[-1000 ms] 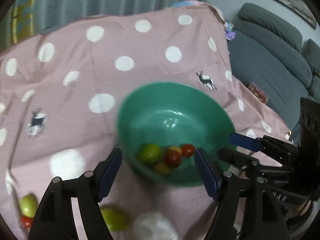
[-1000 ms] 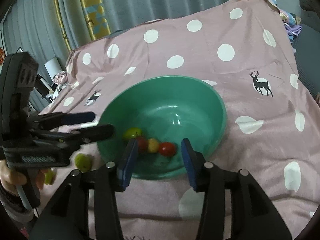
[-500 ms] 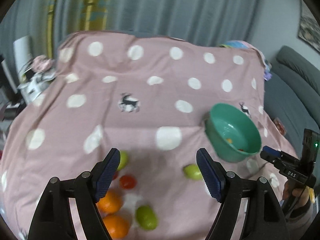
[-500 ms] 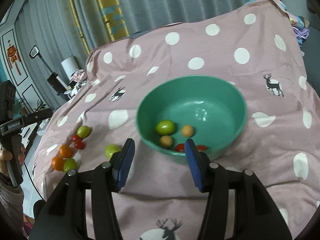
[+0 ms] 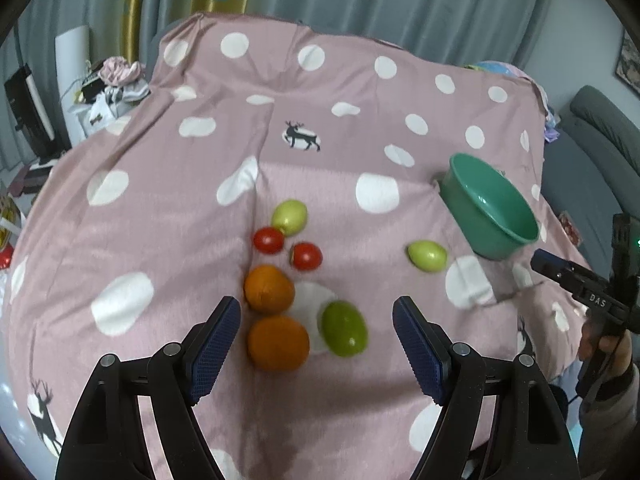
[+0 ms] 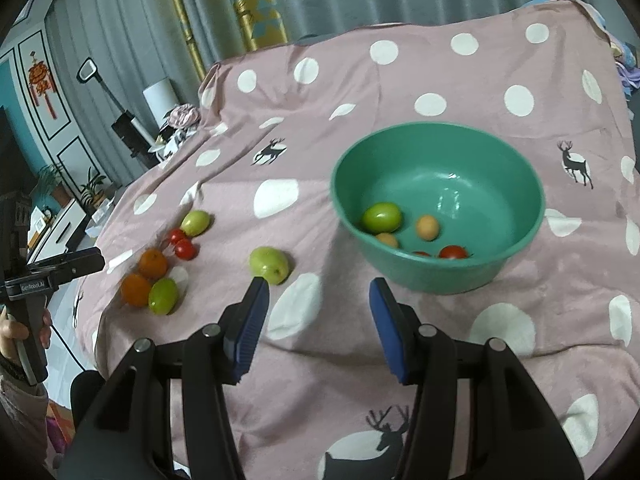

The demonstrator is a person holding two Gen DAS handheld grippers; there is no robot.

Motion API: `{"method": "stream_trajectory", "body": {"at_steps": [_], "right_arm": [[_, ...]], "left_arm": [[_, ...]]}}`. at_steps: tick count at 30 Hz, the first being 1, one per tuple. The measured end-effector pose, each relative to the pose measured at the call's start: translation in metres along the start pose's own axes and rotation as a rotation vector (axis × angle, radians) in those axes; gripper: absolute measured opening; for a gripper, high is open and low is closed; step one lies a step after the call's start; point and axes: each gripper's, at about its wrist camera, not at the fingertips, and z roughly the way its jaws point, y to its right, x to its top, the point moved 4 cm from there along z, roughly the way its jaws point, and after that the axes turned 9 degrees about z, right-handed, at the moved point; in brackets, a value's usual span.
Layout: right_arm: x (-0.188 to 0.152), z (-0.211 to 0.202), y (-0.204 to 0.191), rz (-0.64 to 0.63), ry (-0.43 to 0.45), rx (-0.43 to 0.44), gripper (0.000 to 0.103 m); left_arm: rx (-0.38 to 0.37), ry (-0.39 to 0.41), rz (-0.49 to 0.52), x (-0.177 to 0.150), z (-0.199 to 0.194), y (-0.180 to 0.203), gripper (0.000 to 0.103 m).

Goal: Organize fruits

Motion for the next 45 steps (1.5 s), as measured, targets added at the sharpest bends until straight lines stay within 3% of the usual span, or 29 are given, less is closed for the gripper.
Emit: {"method": "stream_trajectory", "body": {"at_steps": [21, 25, 29, 36, 39, 45], "right_arm": [[-0.03, 0.042, -0.062, -0.128, -0.144, 0.083, 0.053], [-0.032, 0.05, -0.073, -0.137, -0.177, 0.124, 0.053], [-0.035, 0.061, -0.09, -0.121, -0.235, 0.219, 0.053], [-0.03, 0.091, -0.117, -0.052, -0.324, 0.331, 0.053], [-0.029, 0.106, -0.13, -0.026, -0.366, 0.37, 0.052], [-0.034, 0.134, -0.146, 0.015, -0.471, 0.416, 0.046]], "left_arm": [[-0.076, 0.007, -0.062, 0.001, 0.019, -0.016, 0.078], [-0.116, 0.0, -0.007, 0.0, 0.021, -0.002, 0.078], [-0.172, -0.025, 0.05, -0.004, 0.024, 0.019, 0.078], [-0.139, -0.098, 0.21, -0.018, 0.039, 0.053, 0.076], [-0.111, -0.124, 0.212, -0.022, 0.049, 0.054, 0.074], [-0.074, -0.148, 0.209, -0.024, 0.062, 0.049, 0.056]]}}
